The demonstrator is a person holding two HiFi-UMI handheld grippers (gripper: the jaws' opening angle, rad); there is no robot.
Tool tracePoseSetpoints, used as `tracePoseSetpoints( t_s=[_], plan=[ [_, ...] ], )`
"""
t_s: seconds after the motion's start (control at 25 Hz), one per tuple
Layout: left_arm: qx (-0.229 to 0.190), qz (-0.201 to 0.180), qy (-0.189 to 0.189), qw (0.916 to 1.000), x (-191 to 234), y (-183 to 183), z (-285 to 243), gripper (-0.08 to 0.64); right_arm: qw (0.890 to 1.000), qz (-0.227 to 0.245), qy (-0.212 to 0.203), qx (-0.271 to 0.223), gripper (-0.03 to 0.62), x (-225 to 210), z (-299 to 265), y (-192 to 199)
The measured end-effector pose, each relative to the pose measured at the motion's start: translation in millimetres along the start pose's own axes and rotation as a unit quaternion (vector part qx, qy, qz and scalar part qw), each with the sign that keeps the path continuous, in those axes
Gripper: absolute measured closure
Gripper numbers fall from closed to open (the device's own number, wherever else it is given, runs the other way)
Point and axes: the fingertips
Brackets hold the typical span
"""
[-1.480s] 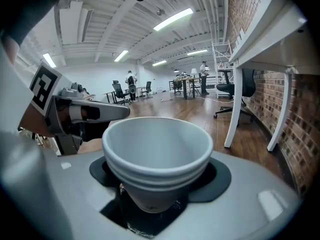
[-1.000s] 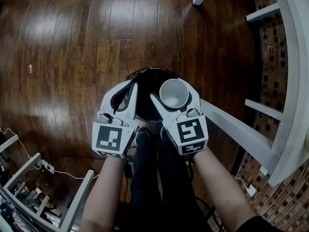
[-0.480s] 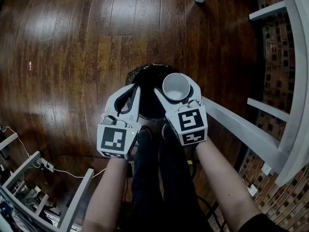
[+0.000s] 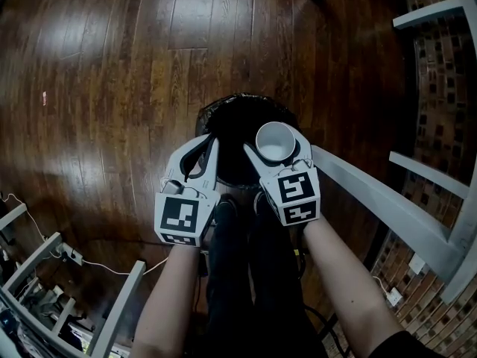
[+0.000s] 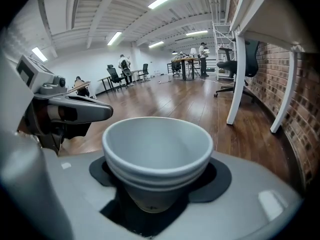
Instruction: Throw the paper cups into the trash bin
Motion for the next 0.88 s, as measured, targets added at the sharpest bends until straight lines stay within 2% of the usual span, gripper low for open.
tracePoseSetpoints(
  t_s=[0.24, 0.48, 0.6, 0.72, 0.88],
  plan=[
    [0.012, 0.000, 0.001, 0.9999, -1, 19, -5, 0.555, 1.000, 0.008, 0.001, 0.030, 0.245, 1, -19, 26],
    [0.013, 0.003, 0.005, 0.9999, -3, 25, -5, 0.555, 0.997, -0.006, -0.001, 0.075, 0.241, 5, -32, 49],
    [0.013, 0.005, 0.005, 0.9999, -2, 26, -3, 0.555, 0.996, -0.003, -0.007, 0.088, 0.234, 10, -35, 53],
    [0.011, 0.007, 0.005, 0.9999, -3, 25, -1, 0.555, 0.996, -0.006, -0.008, 0.089, 0.198, 10, -36, 54],
    [0.011, 0.007, 0.007, 0.9999, -3, 24, 1, 0.555, 0.996, -0.004, -0.002, 0.093, 0.193, 11, -33, 51]
  ],
)
Point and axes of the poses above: the fingertips, and each gripper's own axes: z backward along the fingers, x to its left, y out of its underside, and after that the axes turned 11 degrees about x, right-handed
